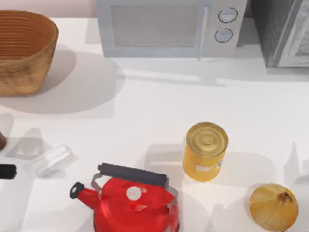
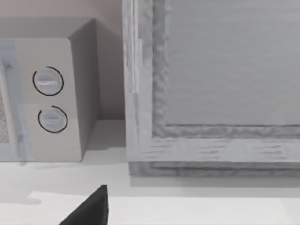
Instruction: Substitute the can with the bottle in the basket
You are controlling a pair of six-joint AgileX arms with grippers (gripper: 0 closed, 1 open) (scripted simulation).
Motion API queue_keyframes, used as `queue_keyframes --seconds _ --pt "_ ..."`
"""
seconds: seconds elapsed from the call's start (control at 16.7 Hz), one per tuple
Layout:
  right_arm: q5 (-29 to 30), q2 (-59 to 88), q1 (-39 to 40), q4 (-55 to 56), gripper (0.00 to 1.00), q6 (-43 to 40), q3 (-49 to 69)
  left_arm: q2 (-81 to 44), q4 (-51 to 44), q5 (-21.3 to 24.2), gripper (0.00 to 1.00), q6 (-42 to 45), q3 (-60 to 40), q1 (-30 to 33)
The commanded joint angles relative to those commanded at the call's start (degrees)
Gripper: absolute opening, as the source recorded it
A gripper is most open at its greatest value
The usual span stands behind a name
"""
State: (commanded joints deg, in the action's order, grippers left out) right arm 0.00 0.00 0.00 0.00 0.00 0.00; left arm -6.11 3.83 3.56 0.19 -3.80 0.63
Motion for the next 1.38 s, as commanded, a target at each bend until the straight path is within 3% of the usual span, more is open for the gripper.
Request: queue_keyframes --seconds 0.3,1.02,1.38 --pt "0.0 0.0 0.0 0.0 1.0 0.0 0.0 -20.8 11.9 11.6 0.0 0.2 -11.3 2.9" --pt "0.0 0.0 0.0 0.0 1.0 0.0 0.0 -101.8 50.9 50.8 0.0 0.8 -48.6 13.1" --pt "0.0 0.0 0.0 0.0 1.0 0.0 0.0 -131.8 65.5 65.4 0.0 1.3 -62.6 17.0"
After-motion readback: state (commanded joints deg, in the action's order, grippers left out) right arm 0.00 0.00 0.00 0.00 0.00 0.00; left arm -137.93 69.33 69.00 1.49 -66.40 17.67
